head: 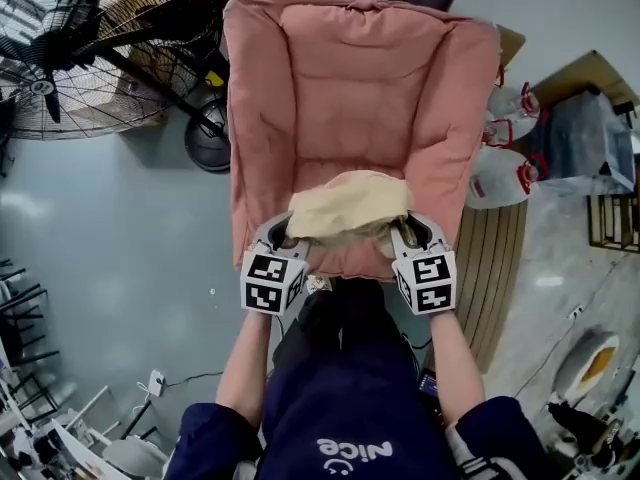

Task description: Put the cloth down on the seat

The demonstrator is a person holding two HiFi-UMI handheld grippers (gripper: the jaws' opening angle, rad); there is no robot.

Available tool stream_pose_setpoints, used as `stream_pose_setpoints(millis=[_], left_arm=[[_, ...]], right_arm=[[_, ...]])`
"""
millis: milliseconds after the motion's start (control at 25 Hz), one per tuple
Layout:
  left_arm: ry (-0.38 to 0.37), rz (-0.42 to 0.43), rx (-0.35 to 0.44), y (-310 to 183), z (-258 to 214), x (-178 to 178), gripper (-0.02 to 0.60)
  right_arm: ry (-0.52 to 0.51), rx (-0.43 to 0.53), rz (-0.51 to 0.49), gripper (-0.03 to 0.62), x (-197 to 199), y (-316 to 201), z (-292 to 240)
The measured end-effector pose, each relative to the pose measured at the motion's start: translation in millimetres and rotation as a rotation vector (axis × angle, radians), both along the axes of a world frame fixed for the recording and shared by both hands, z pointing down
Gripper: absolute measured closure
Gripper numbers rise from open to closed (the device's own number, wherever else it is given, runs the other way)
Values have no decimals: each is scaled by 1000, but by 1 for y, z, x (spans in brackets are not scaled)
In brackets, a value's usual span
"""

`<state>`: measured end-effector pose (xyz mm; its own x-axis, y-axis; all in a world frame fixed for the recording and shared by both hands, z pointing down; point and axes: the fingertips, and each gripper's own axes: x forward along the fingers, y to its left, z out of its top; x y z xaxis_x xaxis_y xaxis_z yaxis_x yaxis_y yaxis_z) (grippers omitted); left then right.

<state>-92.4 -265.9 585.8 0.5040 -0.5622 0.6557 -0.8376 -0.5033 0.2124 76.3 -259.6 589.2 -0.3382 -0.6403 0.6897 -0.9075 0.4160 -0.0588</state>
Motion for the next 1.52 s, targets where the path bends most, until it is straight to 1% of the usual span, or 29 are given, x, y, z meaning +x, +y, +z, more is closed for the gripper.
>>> stream_pose_setpoints(millis=[360,560,720,920,1000,1120,1240,1400,1520], left_arm=[[-30,-51,-80,-35,77,1,468],[-34,-76,-111,-55,122,2,468],[-31,-100,-137,-65,158,1,468],[-52,-129,-178,-73,219,4,468],[-58,-138,-185,-80,245,6,468],[-78,-145,-189,-89,279,4,468],[-103,-163,-185,-98,296,1,468],[-117,-187,-233,-97,320,-3,468],[-124,-201,-268,-93,341,-5,468]], right_arm=[[-15,-83,9,496,-1,-34,77],[-19,-126,16,496,0,-54,120],[-11,-148,21,496,-1,-60,150],[-10,-193,13,496,-1,-70,213],[-8,-201,3,496,2,-78,240],[-14,-218,20,496,0,-88,272],[-21,-233,35,496,-4,-95,288],[-42,-301,37,496,-11,-93,314],[-30,-324,30,496,-12,-92,333]])
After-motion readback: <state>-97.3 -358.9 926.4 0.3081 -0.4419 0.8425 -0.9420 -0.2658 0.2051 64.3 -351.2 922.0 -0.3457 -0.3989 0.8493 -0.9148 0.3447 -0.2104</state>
